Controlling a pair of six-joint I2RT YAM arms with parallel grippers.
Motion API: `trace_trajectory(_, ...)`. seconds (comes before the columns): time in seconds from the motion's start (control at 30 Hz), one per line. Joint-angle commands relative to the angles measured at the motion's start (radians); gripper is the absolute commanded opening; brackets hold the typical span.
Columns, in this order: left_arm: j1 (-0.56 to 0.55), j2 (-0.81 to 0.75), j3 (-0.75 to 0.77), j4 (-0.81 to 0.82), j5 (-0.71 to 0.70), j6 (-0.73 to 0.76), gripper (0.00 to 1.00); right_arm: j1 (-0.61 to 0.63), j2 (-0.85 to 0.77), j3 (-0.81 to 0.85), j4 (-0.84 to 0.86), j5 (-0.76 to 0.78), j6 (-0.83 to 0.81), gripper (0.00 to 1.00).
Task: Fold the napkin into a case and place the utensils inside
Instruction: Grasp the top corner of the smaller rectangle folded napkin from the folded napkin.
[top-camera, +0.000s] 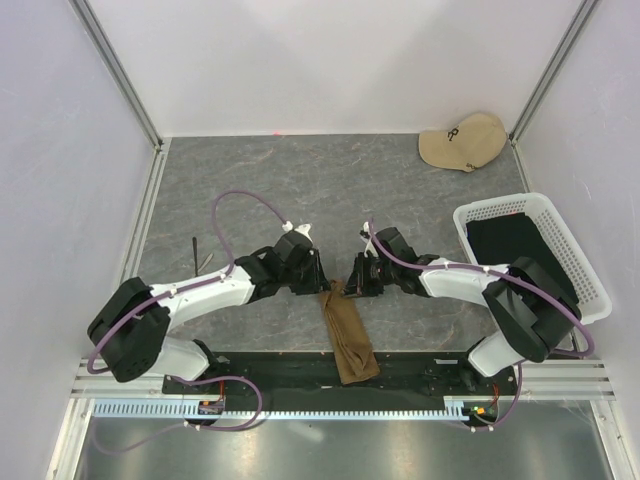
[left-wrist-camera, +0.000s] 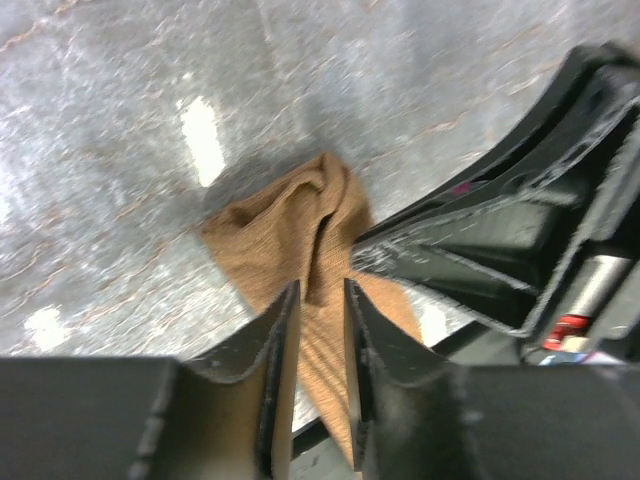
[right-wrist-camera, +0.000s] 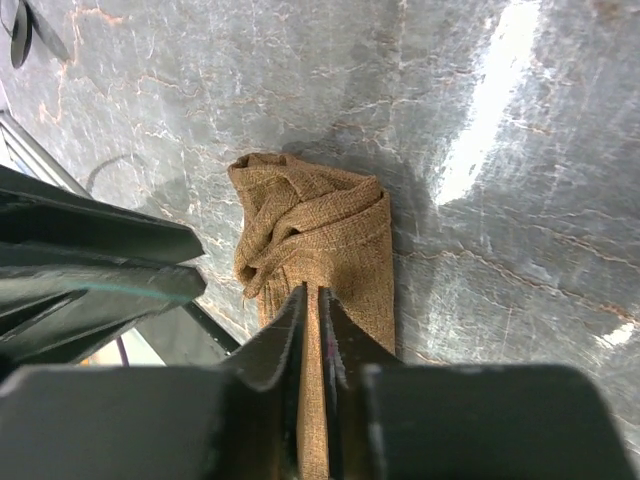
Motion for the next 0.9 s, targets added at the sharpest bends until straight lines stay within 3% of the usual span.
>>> trace_trajectory(0.0, -0.037, 0.034, 0.048, -0.078, -0.06, 0.094, 0.27, -0.003, 0.014, 0.007, 0.056, -0.019, 0.011, 0.07)
trace_trajectory(0.13, -0.063, 0.077, 0.101, -0.128, -0.132, 0.117, 0.27, -0.003, 0.04, -0.009, 0.117, -0.048, 0.043, 0.01)
trace_trajectory(0.4, -0.077, 0.126, 0.132, -0.138, -0.149, 0.116, 0.27, 0.0, 0.06, -0.033, 0.173, -0.071, 0.072, 0.0)
trace_trajectory(0.6, -0.077, 0.151, 0.155, -0.161, -0.177, 0.116, 0.16, 0.003, 0.076, -0.042, 0.211, -0.084, 0.092, 0.0)
trace_trajectory(0.73, -0.082, 0.138, 0.16, -0.164, -0.175, 0.116, 0.04, 0.009, 0.083, -0.041, 0.229, -0.096, 0.103, 0.0)
trace_trajectory(0.87, -0.083, 0.123, 0.155, -0.152, -0.137, 0.099, 0.02, 0.02, 0.109, -0.035, 0.261, -0.097, 0.12, 0.0)
